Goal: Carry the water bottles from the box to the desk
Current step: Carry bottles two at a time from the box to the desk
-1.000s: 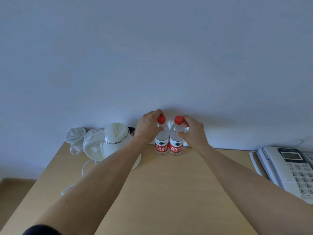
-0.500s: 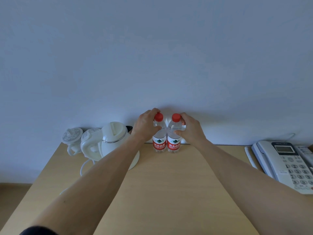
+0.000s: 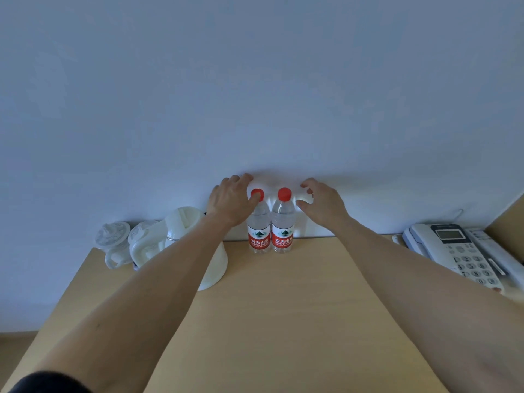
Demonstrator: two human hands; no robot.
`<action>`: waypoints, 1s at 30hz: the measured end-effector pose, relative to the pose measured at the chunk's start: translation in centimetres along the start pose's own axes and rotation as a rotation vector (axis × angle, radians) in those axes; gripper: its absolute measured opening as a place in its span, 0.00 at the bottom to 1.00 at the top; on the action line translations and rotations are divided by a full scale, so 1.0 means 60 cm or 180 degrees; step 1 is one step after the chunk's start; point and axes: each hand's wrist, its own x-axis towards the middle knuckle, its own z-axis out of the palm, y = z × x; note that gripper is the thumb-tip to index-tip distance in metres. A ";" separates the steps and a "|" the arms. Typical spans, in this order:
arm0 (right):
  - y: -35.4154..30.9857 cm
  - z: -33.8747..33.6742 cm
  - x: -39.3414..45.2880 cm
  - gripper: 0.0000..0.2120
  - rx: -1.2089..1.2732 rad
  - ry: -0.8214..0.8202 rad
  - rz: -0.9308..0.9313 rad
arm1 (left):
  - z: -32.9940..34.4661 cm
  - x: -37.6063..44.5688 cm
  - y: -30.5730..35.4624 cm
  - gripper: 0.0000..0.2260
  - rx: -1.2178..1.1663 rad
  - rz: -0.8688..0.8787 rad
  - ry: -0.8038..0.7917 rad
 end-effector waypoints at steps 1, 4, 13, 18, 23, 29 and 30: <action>-0.001 -0.007 -0.003 0.21 -0.0033 0.0043 0.0027 | -0.003 0.002 0.004 0.22 0.0007 0.0023 0.0035; 0.001 -0.025 -0.016 0.20 -0.0162 0.0162 0.0079 | -0.007 0.008 0.017 0.22 0.0044 0.0105 0.0095; 0.039 -0.095 -0.082 0.21 -0.0649 0.0221 0.0368 | -0.021 0.007 0.092 0.24 0.0212 0.0378 -0.0128; 0.089 -0.160 -0.154 0.22 -0.0916 0.0271 0.0553 | -0.022 -0.008 0.179 0.24 0.0396 0.0726 -0.0301; 0.162 -0.246 -0.263 0.24 -0.0963 0.0256 0.0857 | 0.001 -0.054 0.307 0.24 0.0439 0.0999 -0.0479; 0.264 -0.352 -0.441 0.22 -0.1012 0.0440 0.1395 | 0.056 -0.156 0.494 0.23 0.0300 0.1424 -0.0690; 0.283 -0.368 -0.474 0.23 -0.1010 0.0469 0.1521 | 0.066 -0.175 0.528 0.23 0.0286 0.1524 -0.0732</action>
